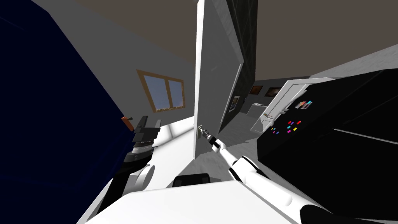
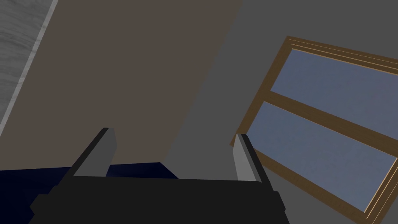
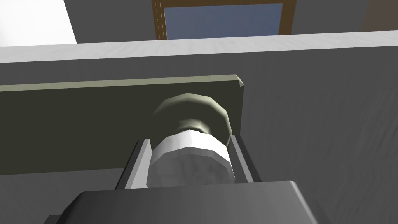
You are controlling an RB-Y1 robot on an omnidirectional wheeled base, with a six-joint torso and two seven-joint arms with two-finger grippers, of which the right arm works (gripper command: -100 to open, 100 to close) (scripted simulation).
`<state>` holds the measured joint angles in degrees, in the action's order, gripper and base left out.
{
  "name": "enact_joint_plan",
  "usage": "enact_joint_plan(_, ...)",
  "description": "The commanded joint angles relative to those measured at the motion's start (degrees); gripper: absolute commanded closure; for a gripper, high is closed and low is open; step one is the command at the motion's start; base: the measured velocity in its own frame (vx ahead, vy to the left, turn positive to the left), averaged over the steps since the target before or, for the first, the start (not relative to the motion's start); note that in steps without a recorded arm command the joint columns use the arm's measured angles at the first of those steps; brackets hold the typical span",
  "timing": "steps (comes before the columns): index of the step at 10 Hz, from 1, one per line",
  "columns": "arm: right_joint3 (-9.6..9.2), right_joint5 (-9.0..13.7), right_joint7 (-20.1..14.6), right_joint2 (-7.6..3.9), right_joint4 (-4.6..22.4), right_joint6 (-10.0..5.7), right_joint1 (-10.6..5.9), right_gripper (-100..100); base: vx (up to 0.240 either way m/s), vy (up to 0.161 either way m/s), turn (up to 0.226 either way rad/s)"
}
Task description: Push the door open
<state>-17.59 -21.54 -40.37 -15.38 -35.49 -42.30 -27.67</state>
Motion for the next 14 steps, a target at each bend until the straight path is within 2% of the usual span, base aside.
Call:
enact_joint_plan(1,0.79,0.47,0.83,0.14,-0.09,0.40,-0.30,100,0.139,0.133,-0.032)
enact_joint_plan(4,2.93,1.77,3.39,0.95,0.21,1.75,-0.44,100,0.154,0.140,-0.007)
enact_joint_plan(6,2.93,1.77,3.39,0.95,0.21,1.75,-0.44,100,0.078,0.079,0.006)
enact_joint_plan(7,4.60,2.77,5.37,1.58,0.44,2.79,-0.55,100,0.100,0.112,-0.014)
enact_joint_plan(9,5.21,3.14,6.11,1.81,0.53,3.18,-0.59,100,0.107,0.109,-0.028)
enact_joint_plan(10,6.46,3.90,7.60,2.28,0.70,3.96,-0.68,100,0.116,0.101,-0.020)
enact_joint_plan(14,9.11,5.50,10.76,3.28,1.07,5.63,-0.85,100,0.113,0.097,-0.016)
